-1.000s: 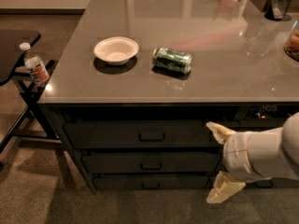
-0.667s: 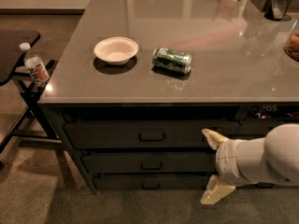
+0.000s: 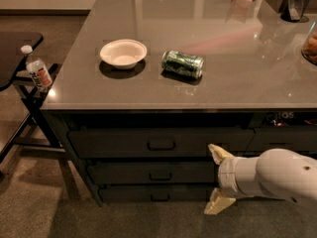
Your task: Open middle drawer
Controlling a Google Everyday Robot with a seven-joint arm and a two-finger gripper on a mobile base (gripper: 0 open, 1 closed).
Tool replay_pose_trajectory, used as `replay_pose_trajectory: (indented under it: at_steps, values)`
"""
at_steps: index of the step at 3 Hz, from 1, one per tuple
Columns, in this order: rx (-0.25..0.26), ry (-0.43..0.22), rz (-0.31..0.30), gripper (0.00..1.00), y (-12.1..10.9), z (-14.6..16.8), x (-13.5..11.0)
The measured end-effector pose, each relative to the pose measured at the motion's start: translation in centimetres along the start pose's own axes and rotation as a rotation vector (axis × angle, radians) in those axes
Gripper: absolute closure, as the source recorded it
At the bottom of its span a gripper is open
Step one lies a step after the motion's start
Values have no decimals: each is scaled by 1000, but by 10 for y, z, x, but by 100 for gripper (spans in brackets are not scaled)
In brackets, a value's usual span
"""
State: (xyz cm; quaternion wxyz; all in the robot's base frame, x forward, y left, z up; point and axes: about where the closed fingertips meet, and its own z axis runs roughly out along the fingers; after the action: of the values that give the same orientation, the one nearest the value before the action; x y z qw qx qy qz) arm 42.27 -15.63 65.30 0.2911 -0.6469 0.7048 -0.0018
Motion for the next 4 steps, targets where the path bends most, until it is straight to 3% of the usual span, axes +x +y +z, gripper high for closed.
replay_pose_trajectory:
  at_steps: [1, 2, 4]
  values:
    - [12, -31, 12, 0, -4, 29, 8]
    - [-11, -93, 54, 0, -11, 64, 24]
    - [-10, -79, 52, 0, -11, 70, 25]
